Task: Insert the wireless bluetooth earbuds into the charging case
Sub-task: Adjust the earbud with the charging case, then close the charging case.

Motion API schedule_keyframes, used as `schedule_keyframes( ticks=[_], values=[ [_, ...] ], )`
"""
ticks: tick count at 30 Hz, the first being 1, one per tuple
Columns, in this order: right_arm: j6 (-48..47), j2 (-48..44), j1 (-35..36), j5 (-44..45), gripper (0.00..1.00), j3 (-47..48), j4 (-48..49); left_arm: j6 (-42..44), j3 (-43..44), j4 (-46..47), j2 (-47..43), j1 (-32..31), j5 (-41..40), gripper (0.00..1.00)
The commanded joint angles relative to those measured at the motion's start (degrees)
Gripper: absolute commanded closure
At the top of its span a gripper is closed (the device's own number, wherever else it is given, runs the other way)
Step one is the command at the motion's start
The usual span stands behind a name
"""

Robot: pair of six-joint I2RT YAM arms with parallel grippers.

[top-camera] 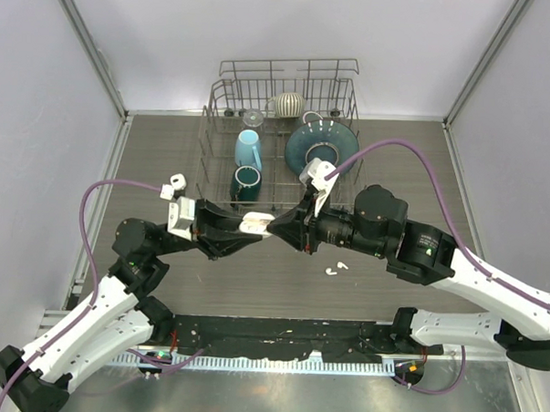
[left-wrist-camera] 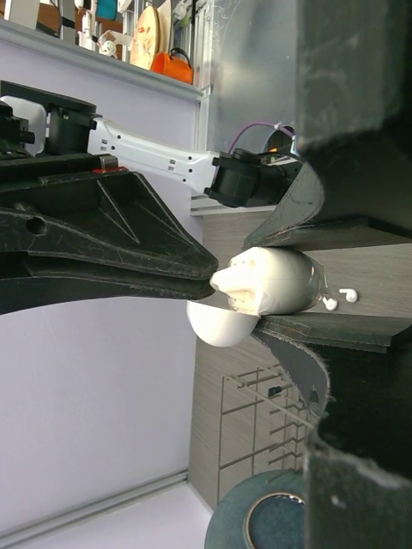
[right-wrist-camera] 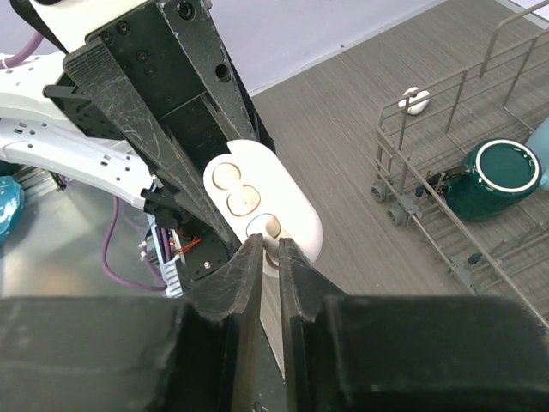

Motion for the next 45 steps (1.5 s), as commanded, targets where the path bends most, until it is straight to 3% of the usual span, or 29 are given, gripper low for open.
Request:
schedule_keyframes(
  ticks=[1, 8, 15, 22, 31, 35, 38, 40, 45],
  values=[
    [-1.58, 3.91, 0.64, 9.83, 0.79, 1.62, -1.31, -1.46, 1.83, 8.66, -0.67, -1.57, 6.42, 1.00],
    [-1.32, 2.86, 1.43, 15.37, 0.75, 1.98, -1.23, -0.15, 1.66, 5.94, -1.02, -1.57, 5.46, 1.00],
    [-0.44, -3.81, 1.52, 9.31, 0.58, -1.71, 4.48, 5.30, 1.83, -2.15, -2.25, -1.57, 1.24, 1.00],
    [1.49, -9.18, 1.52, 9.22, 0.53, -4.17, 10.28, 5.66, 1.13, -2.60, -1.38, -1.57, 0.53, 1.00],
    [6.59, -2.26, 1.52, 23.46, 0.52, -1.11, 9.95, 1.80, 1.31, 2.67, 0.30, -1.57, 4.31, 1.00],
    [7.29, 2.41, 1.43, 22.50, 0.52, 1.79, 8.36, 0.65, 1.31, 4.26, 0.38, -1.57, 5.37, 1.00],
    [6.34, 4.52, 1.52, 16.62, 0.54, 3.29, 6.69, 0.91, 0.96, 4.26, -0.05, -1.57, 4.23, 1.00],
    [5.89, 4.35, 1.60, 9.53, 0.55, 2.16, 6.60, 1.26, 0.78, 3.39, -0.23, -1.57, 1.25, 1.00],
    [7.12, -0.83, 3.10, 7.38, 0.55, -3.82, 9.23, 2.67, 1.22, -2.16, -0.76, -1.57, -6.40, 1.00]
  ],
)
